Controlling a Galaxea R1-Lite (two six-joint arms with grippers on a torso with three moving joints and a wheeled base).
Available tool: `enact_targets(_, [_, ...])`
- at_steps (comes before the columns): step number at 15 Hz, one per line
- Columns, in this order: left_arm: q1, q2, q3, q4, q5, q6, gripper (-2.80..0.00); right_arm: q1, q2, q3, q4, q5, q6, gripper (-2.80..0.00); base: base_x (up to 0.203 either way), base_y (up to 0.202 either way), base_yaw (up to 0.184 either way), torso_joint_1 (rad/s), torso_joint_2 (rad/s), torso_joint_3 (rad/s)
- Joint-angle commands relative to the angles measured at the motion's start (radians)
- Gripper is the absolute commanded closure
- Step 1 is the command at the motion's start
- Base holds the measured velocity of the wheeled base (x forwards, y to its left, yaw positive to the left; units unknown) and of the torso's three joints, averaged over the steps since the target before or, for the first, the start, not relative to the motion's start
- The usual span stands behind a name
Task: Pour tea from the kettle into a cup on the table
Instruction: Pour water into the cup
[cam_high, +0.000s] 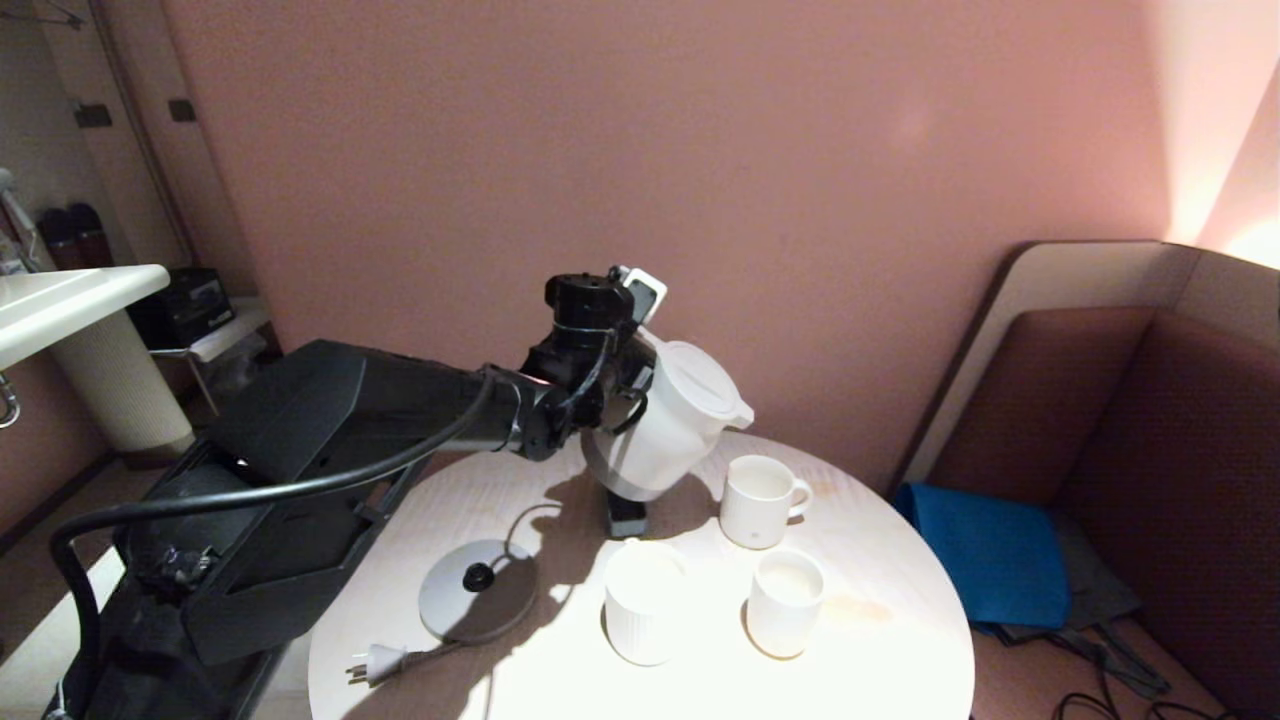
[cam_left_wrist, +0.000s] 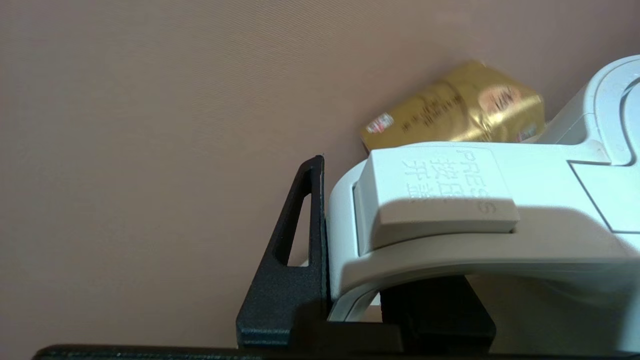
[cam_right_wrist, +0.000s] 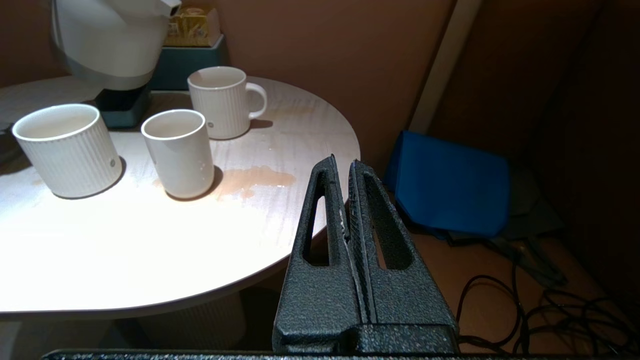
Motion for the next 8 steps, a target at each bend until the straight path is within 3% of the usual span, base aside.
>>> enact_targets(1, [-0.009,0.005,-0.031,0.032,0.003,0.015,0.00,0.000,0.001,0.000,0.000,0.000,0.000,0.00,0.000,0.000,0.000,0.000,0.00,0.000])
enact_targets(8, [-0.013,0.005,-0.044,0.083,0.003,0.064,0.00,0.000,0.001,0.000,0.000,0.000,0.000,0.00,0.000,0.000,0.000,0.000,0.00,0.000])
